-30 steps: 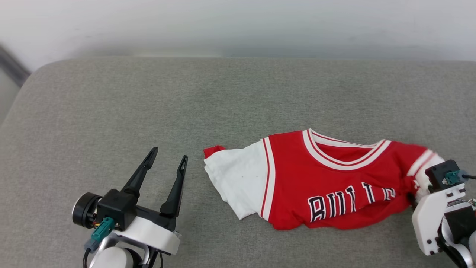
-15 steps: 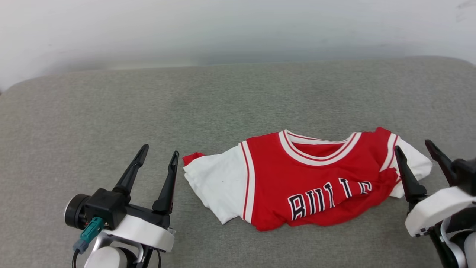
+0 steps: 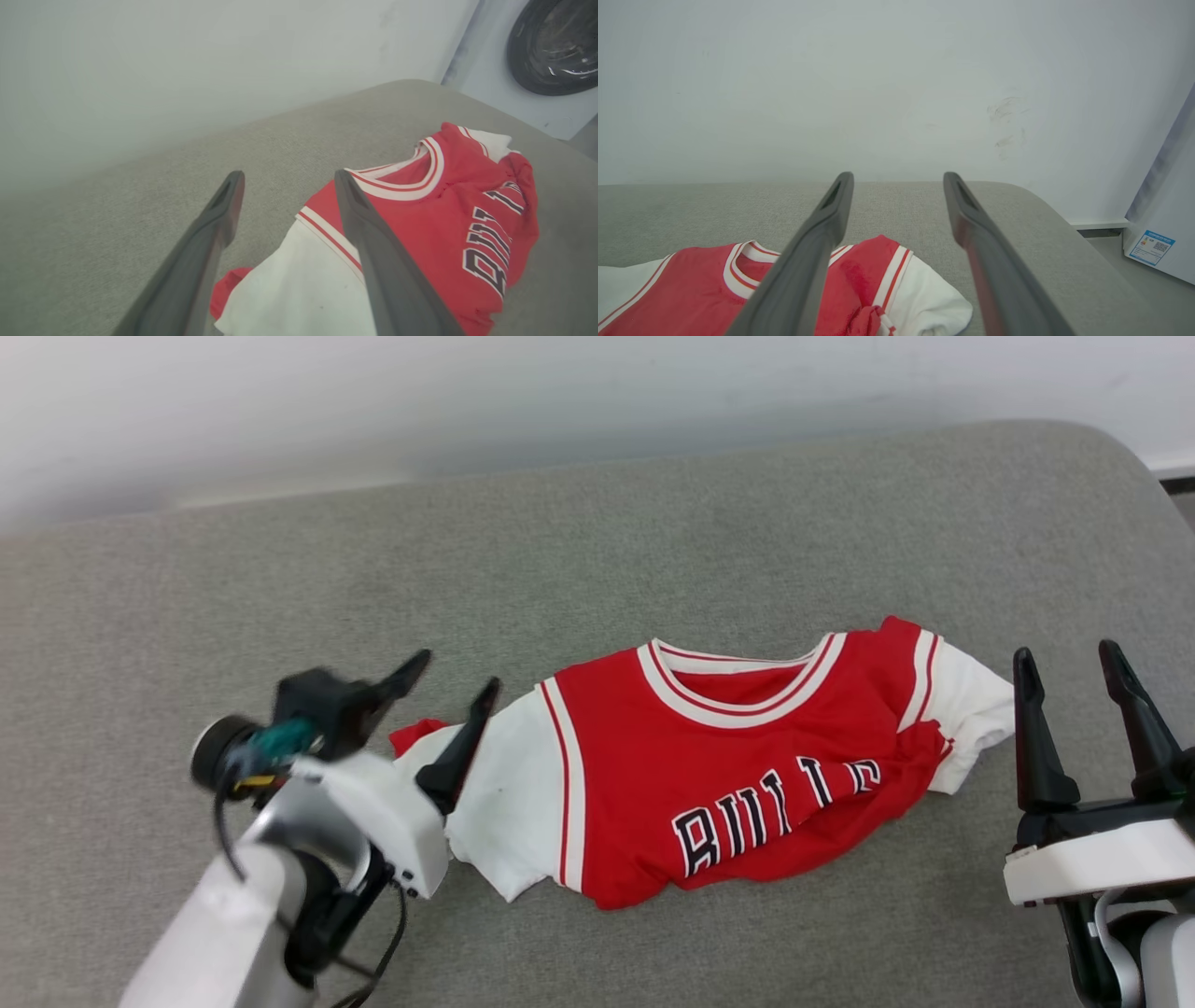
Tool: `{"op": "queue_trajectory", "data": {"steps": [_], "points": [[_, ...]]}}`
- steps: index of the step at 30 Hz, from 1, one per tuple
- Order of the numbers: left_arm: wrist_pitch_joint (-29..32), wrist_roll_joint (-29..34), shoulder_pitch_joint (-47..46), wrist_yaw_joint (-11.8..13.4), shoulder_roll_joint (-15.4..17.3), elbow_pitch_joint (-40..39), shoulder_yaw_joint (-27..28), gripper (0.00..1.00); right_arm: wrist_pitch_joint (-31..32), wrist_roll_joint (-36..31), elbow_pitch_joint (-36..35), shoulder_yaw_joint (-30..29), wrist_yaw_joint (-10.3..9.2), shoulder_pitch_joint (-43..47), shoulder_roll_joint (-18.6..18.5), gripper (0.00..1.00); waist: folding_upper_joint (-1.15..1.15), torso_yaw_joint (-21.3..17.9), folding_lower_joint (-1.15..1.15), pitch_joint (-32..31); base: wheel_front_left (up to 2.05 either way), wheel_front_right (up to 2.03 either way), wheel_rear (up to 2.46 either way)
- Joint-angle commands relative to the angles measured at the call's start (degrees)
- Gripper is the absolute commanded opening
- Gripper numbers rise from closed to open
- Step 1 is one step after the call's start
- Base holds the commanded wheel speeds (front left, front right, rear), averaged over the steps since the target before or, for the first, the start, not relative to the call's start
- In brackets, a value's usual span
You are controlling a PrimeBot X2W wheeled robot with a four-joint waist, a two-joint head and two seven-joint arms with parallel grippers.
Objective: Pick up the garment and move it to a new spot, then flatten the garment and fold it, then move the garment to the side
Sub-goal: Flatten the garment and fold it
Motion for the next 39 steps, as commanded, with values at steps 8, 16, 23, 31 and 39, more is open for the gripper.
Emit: {"op": "queue_trajectory", "data": {"steps": [8, 16, 23, 31, 39], "points": [[28.5, -13.0, -14.9, -0.1, 7.5, 4.5, -9.7, 1.0, -1.7, -1.1, 0.4, 1.0, -0.04, -2.1, 1.5, 1.0, 0.0, -2.9, 0.0, 4.1, 0.0, 0.0, 0.0], [42.9, -19.5, -23.6, -0.1, 11.2, 10.1, -14.5, 1.0, -3.3, -1.5, 2.4, 2.2, -0.04, -3.1, 3.0, 1.0, 0.0, -5.7, 0.0, 8.0, 0.0, 0.0, 0.0], [44.1, -20.1, -27.3, -0.1, 11.2, 14.4, -16.7, 1.0, -4.6, -2.1, 4.4, 3.5, -0.04, -4.2, 3.8, 1.0, 0.0, -7.4, 0.0, 10.8, 0.0, 0.0, 0.0], [48.2, -23.2, -26.2, -0.1, 12.2, 16.3, -22.5, 0.0, -5.5, -2.6, 6.5, 3.8, -0.04, -5.0, 4.3, 1.0, 0.0, -8.6, 0.0, 11.7, 0.0, 0.0, 0.0], [42.2, -23.9, -27.1, -0.1, 14.2, 16.5, -22.0, 0.0, -6.0, -3.1, 7.7, 3.6, -0.04, -4.8, 4.5, 1.0, 0.0, -7.3, 0.0, 9.8, 0.0, 0.0, 0.0]]}}
